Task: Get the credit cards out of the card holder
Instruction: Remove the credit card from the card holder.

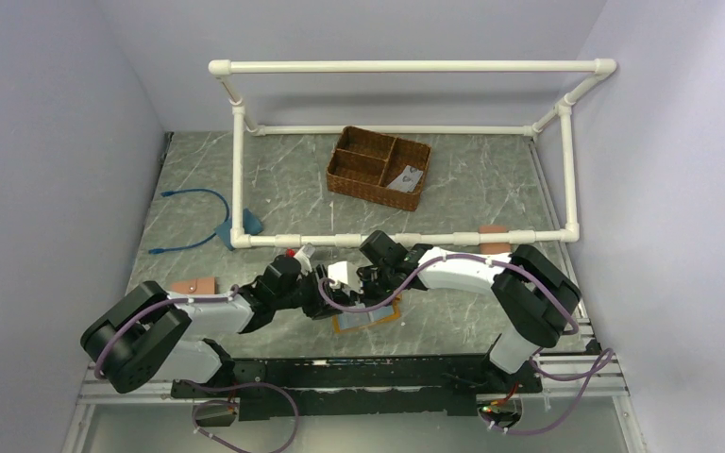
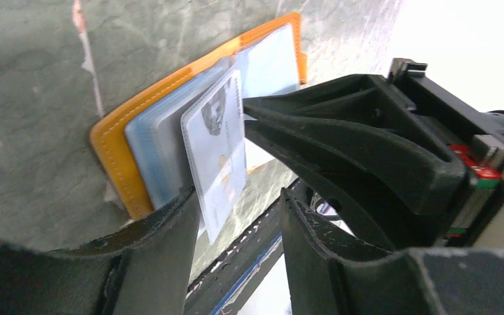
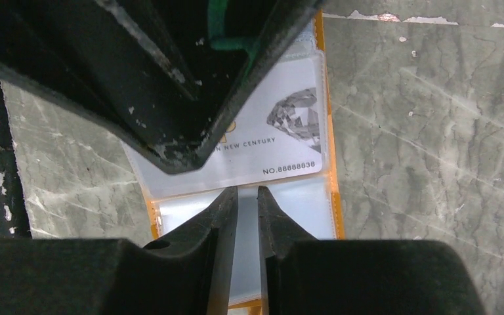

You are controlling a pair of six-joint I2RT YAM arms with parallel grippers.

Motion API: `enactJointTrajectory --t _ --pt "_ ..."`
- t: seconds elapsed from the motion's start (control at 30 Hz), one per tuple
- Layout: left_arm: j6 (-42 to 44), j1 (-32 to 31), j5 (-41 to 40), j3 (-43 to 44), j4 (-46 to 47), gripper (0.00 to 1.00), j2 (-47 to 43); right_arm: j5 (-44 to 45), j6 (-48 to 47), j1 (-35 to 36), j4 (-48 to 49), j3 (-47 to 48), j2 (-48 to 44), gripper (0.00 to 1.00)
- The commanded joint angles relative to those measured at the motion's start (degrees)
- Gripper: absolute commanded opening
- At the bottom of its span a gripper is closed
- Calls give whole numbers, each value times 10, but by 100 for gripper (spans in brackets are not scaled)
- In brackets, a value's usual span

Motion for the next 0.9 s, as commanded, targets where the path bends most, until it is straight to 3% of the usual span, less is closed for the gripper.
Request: enactJointTrajectory --t 0.0,0.27,0.47,0.6,0.67,0.8,0.87 --pt "-2 -4 0 7 50 53 -10 -8 10 4 -13 16 6 21" --pt "-3 -5 -2 8 60 51 -3 -20 17 3 -18 21 4 23" --pt "-9 -5 -5 10 80 39 12 -34 21 -1 -24 25 0 25" --pt "8 -5 -14 27 35 32 16 -70 15 -14 -44 32 -11 33" --pt "21 -5 -19 36 15 26 22 -86 13 -24 -53 34 -21 38" --pt "44 -5 -24 48 0 0 43 -125 7 -50 -76 40 -34 46" --pt "56 -5 -24 46 16 0 48 -151 10 -64 -88 46 -36 48"
